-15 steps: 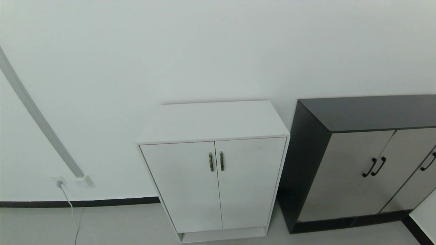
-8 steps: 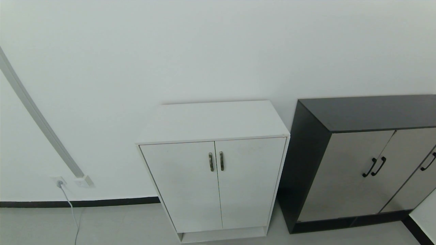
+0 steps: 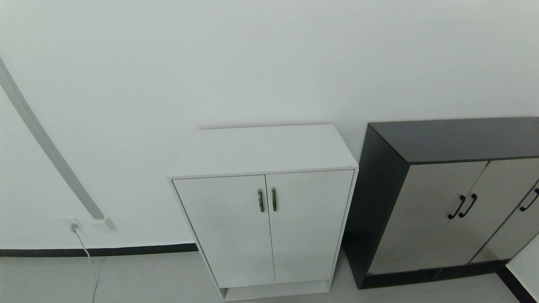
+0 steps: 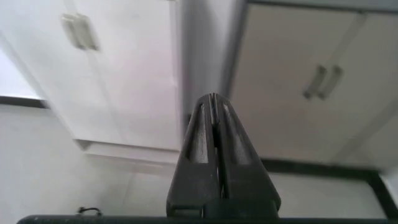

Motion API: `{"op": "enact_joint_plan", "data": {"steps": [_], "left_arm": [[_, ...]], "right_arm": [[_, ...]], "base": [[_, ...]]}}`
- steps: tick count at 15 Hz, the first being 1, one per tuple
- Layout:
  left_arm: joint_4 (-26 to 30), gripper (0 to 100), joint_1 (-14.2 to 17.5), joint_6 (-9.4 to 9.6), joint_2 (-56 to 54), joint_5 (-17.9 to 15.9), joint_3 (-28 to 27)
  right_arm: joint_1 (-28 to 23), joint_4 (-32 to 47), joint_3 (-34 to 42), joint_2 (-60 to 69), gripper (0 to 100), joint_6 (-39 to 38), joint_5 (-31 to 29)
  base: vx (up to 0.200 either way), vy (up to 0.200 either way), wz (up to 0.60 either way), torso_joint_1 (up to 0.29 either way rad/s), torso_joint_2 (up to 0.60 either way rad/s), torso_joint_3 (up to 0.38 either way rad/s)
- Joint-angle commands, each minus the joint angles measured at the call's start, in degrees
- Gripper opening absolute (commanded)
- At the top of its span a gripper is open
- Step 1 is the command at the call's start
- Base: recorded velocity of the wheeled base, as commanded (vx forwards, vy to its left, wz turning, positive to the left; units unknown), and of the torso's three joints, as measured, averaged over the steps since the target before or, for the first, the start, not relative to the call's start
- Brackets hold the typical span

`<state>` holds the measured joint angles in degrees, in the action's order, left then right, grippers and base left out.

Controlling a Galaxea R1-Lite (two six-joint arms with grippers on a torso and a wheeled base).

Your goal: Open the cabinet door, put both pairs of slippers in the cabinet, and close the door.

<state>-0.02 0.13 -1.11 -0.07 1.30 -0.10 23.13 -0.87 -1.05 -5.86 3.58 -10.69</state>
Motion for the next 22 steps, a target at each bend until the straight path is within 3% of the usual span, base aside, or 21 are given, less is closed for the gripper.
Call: {"op": "enact_joint_plan", "data": {"steps": [1, 4, 6, 7, 10, 17, 20, 22], "left_arm": [[-0.1, 0, 0.0, -0.03, 0.1, 0.0, 0.0], [-0.1, 0, 0.0, 0.05, 0.1, 0.0, 0.0], [-0.1, 0, 0.0, 0.05, 0.1, 0.0, 0.0], [0.0, 0, 0.0, -0.03, 0.1, 0.0, 0.0], [-0.1, 0, 0.0, -0.03, 0.1, 0.0, 0.0], [-0.1, 0, 0.0, -0.03, 0.1, 0.0, 0.0], [-0.1, 0, 0.0, -0.03, 0.1, 0.0, 0.0], [-0.1, 0, 0.0, -0.03, 0.1, 0.0, 0.0]], "right_arm": [[1.7, 0.0, 0.0, 1.9, 0, 0.2, 0.1], [1.2, 0.1, -0.1, 1.9, 0, 1.1, 0.7], [1.0, 1.0, -0.1, 3.8, 0, 1.2, 8.8], [-1.4, 1.0, 0.1, 1.2, 0, 0.8, 9.9], [-14.6, 0.9, 0.9, -4.6, 0, 0.5, 9.9], [-17.4, 0.9, 0.9, 0.2, 0, -0.7, 8.8], [-24.5, 0.9, 0.9, 2.9, 0, -0.4, 9.2], [-23.2, 0.9, 1.0, 5.9, 0, -0.6, 9.3]], "base": [[0.0, 0.0, 0.0, 0.0, 0.0, 0.0], [0.0, 0.0, 0.0, 0.0, 0.0, 0.0], [0.0, 0.0, 0.0, 0.0, 0.0, 0.0], [0.0, 0.0, 0.0, 0.0, 0.0, 0.0], [0.0, 0.0, 0.0, 0.0, 0.0, 0.0], [0.0, 0.0, 0.0, 0.0, 0.0, 0.0], [0.0, 0.0, 0.0, 0.0, 0.0, 0.0], [0.0, 0.0, 0.0, 0.0, 0.0, 0.0]]}}
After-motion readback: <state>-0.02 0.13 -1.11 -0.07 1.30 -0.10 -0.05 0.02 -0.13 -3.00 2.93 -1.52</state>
